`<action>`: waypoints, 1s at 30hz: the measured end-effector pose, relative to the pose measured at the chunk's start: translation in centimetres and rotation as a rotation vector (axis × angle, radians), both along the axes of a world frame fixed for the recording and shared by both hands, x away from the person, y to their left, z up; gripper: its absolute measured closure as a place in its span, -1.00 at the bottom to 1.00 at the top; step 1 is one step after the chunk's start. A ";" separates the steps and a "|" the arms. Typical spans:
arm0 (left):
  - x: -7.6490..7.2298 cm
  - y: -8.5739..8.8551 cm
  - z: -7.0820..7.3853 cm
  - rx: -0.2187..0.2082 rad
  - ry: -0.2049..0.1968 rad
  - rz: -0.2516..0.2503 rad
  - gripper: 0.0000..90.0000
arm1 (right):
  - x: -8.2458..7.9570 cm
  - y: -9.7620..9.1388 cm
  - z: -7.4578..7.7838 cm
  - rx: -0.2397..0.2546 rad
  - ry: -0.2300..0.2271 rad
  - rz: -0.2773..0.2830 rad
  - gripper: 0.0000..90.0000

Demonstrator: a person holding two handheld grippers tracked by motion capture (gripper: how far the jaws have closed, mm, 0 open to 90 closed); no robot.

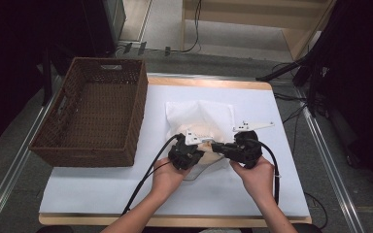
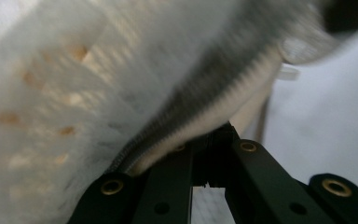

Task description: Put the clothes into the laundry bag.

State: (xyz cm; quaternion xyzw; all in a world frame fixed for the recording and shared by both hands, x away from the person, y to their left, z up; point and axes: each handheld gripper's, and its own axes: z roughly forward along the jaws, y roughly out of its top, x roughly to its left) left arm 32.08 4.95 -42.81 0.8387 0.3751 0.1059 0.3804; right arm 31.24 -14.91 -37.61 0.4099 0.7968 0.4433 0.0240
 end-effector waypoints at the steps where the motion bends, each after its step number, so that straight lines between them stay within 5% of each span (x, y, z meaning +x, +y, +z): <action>1: 0.6 -0.2 0.0 0.014 -0.008 0.006 1.00 | 0.1 0.0 -0.1 -0.001 0.005 0.001 1.00; 13: 6.3 -0.1 -0.1 0.040 -0.012 0.113 1.00 | 1.3 0.5 -1.8 -0.043 0.051 -0.004 1.00; 17: 7.6 0.4 -0.7 0.020 0.039 0.094 1.00 | 2.2 1.1 -2.6 -0.051 0.060 -0.008 1.00; 25: 5.9 1.4 0.7 -0.030 0.076 0.015 0.87 | 2.7 0.7 -3.7 -0.068 0.036 -0.013 1.00; 30: 3.8 3.0 1.8 -0.012 0.076 -0.041 0.81 | 3.0 0.0 -3.9 -0.071 0.044 -0.033 0.99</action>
